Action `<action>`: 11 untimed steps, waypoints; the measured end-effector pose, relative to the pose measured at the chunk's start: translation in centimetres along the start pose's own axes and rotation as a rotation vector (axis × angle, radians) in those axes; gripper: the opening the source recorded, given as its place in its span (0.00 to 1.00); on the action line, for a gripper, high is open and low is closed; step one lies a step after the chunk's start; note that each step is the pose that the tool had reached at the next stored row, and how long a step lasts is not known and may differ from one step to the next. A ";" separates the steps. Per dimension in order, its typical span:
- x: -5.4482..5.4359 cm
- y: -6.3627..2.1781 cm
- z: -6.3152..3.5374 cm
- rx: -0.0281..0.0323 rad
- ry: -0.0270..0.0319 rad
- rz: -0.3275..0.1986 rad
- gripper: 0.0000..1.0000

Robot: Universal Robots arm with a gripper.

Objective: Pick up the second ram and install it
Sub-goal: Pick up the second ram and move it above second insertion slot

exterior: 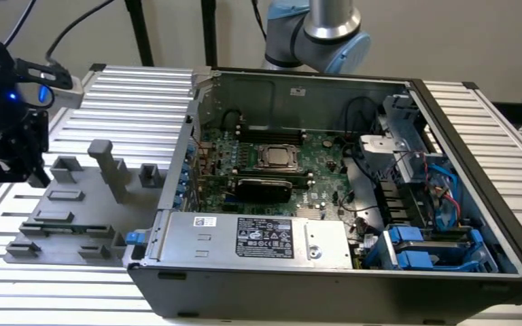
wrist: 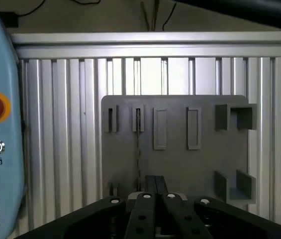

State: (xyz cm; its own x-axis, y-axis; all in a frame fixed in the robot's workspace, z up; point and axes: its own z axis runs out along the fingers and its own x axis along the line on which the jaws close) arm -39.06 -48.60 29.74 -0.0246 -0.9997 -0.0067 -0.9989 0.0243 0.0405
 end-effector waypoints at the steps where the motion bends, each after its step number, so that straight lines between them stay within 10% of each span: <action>1: 0.0 0.00 0.05 0.0000 0.0043 -0.001 0.11; 11: 0.1 -0.10 0.57 0.0005 0.0157 -0.002 0.11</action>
State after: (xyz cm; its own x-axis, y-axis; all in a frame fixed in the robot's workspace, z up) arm -38.98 -48.68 29.16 -0.0221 -0.9997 0.0089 -0.9989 0.0225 0.0400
